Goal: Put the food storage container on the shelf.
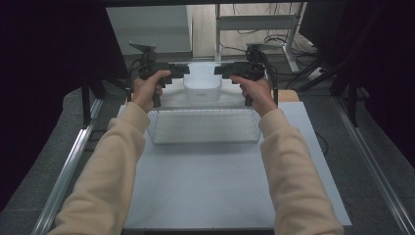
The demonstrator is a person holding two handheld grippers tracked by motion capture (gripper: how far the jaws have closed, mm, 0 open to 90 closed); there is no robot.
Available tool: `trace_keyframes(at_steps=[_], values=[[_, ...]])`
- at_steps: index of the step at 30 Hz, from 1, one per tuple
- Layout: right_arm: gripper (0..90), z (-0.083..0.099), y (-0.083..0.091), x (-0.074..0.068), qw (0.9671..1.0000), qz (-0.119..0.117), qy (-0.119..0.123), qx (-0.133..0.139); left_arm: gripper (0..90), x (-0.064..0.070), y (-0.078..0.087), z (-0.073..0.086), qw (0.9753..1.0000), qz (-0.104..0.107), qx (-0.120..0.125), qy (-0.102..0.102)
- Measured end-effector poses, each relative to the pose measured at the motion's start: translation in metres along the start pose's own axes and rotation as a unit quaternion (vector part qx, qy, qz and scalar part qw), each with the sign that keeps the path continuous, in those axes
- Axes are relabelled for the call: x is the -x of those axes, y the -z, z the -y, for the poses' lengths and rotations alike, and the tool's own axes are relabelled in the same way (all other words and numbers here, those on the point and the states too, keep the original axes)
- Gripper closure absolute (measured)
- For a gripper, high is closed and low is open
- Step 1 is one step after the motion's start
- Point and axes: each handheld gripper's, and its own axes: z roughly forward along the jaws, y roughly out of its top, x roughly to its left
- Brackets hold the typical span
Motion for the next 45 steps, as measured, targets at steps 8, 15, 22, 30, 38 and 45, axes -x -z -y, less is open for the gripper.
trace_keyframes(at_steps=[8, 15, 22, 30, 38, 45], values=[[34.4, 0.017, 0.019, -0.023, 0.9957, 0.030, 0.087, 0.013, 35.4, 0.026, 0.026, 0.019, 0.9978, -0.029, 0.014, -0.057], [33.0, 0.049, 0.042, -0.030, 0.9878, 0.044, 0.147, 0.024, 33.9, 0.032, 0.048, 0.047, 0.9940, -0.050, 0.010, -0.097], [32.1, 0.060, 0.052, -0.026, 0.9830, 0.049, 0.175, 0.024, 33.9, 0.030, 0.053, 0.059, 0.9888, -0.071, 0.006, -0.131], [28.0, 0.078, 0.062, -0.024, 0.9780, 0.057, 0.199, 0.026, 31.8, 0.029, 0.060, 0.082, 0.9845, -0.077, 0.009, -0.157], [24.6, 0.109, 0.078, -0.022, 0.9705, 0.059, 0.231, 0.035, 24.6, 0.030, 0.074, 0.115, 0.9745, -0.100, 0.020, -0.200], [23.9, 0.144, 0.094, -0.014, 0.9672, 0.057, 0.244, 0.041, 23.0, 0.019, 0.083, 0.151, 0.9711, -0.108, 0.016, -0.212]])
